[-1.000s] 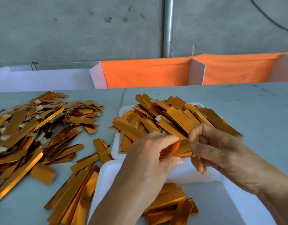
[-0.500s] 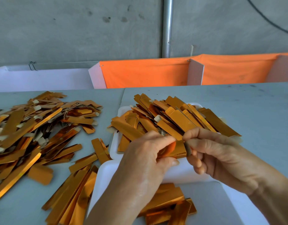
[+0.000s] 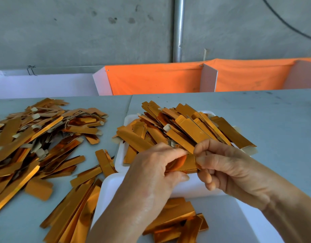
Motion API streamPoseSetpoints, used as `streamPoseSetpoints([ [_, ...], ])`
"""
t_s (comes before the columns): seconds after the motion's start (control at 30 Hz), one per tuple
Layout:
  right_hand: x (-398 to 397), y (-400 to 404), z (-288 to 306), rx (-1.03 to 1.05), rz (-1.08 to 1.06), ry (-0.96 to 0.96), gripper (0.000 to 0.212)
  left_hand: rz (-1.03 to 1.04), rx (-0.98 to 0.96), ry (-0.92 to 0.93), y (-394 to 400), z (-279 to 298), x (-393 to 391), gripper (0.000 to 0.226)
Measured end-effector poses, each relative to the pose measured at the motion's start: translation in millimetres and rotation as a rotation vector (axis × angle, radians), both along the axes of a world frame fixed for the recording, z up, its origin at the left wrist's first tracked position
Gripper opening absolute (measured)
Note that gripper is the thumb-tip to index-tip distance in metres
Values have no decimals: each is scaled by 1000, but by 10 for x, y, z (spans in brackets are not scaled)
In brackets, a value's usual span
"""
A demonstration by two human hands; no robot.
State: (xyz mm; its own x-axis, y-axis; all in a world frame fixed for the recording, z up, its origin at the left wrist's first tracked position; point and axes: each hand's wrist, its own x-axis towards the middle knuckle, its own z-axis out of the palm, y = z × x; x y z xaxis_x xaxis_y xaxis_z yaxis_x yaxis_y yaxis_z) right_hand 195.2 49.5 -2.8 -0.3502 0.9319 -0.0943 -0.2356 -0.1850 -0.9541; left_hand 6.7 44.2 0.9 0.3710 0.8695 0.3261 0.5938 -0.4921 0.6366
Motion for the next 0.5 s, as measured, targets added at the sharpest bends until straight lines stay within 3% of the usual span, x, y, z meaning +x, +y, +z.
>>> streamPoseSetpoints([
  [0.5,-37,-9,-23,24,-83,-34,21,1,-60,-19,-40,85,6,23],
])
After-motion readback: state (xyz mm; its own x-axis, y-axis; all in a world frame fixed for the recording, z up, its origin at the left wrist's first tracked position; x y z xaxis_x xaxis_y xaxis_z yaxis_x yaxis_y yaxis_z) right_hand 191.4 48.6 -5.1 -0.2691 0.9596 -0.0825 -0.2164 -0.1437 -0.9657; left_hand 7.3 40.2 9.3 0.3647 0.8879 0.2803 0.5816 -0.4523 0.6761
